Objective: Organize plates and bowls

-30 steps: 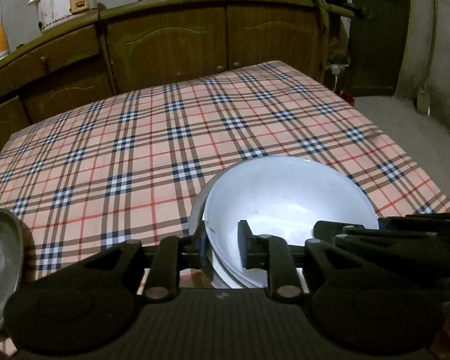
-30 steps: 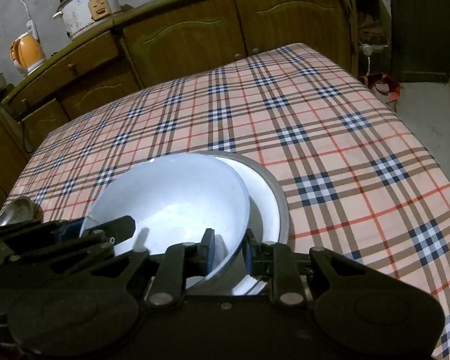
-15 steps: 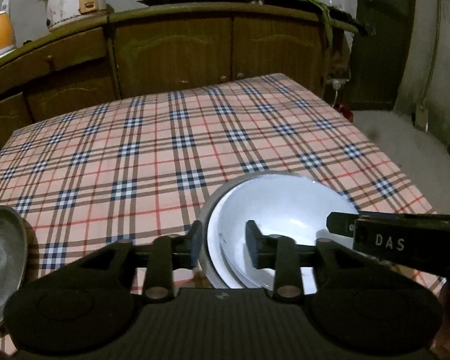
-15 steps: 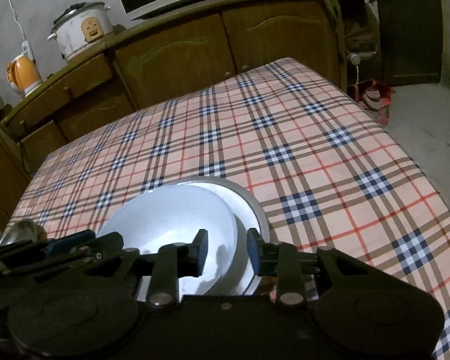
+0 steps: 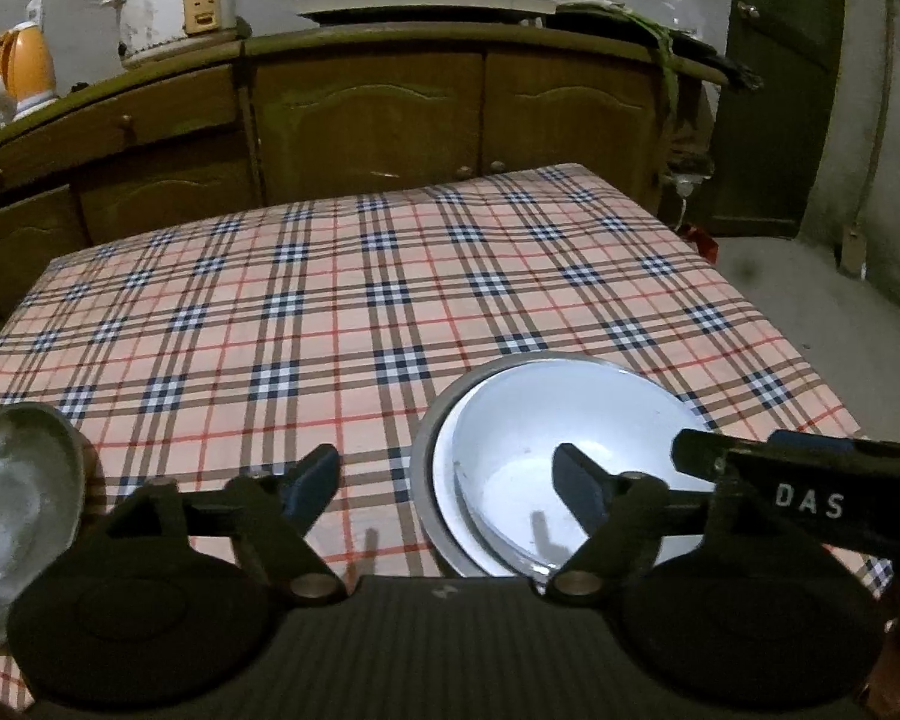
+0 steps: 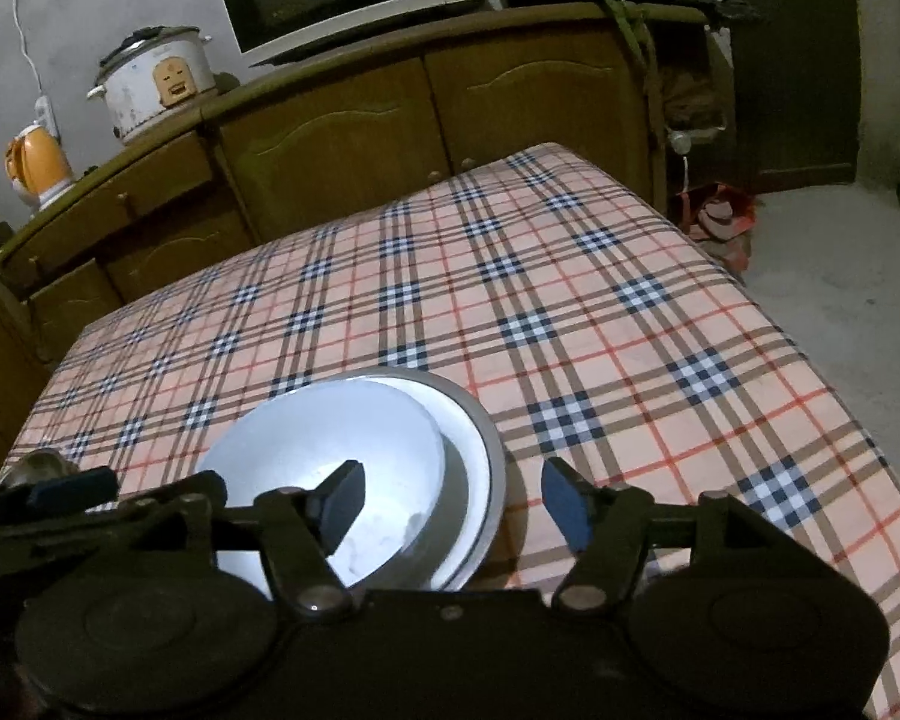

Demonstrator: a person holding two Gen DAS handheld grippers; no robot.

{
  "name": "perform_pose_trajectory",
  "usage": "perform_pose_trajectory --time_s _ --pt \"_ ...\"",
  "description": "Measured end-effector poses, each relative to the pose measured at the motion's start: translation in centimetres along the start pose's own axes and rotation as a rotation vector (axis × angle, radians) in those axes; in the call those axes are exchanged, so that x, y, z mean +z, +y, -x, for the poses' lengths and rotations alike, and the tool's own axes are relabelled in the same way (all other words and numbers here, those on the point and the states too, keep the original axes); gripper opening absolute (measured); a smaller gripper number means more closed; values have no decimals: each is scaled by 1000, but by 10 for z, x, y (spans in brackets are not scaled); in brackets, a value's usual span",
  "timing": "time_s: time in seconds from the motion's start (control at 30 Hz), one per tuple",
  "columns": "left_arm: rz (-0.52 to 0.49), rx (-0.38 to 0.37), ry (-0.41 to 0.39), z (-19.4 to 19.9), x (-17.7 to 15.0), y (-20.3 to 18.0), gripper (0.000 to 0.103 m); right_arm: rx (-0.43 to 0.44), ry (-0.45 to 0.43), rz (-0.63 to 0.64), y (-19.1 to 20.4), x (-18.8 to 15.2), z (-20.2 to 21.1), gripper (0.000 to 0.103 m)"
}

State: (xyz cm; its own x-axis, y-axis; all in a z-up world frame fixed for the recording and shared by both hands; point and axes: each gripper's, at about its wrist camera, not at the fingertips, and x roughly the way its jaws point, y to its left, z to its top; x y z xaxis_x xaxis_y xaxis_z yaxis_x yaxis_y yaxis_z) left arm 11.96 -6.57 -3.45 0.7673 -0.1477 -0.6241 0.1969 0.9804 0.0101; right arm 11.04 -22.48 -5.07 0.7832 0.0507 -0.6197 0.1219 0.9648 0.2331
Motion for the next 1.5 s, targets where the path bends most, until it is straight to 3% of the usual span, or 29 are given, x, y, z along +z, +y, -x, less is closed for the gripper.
perform_pose_trajectory --time_s 0.2,0.8,1.07,1.5 --pt "19 22 -14 2 -2 2 103 -15 -44 -17 -4 -6 6 81" --pt "25 20 -15 -14 -8 3 103 -13 -1 -32 -13 -12 -11 81" --pt "58 -1 28 -27 -8 9 103 11 22 -54 -19 -12 -21 81" --pt "12 -7 87 -61 -7 10 103 43 93 -86 -25 -9 -52 81"
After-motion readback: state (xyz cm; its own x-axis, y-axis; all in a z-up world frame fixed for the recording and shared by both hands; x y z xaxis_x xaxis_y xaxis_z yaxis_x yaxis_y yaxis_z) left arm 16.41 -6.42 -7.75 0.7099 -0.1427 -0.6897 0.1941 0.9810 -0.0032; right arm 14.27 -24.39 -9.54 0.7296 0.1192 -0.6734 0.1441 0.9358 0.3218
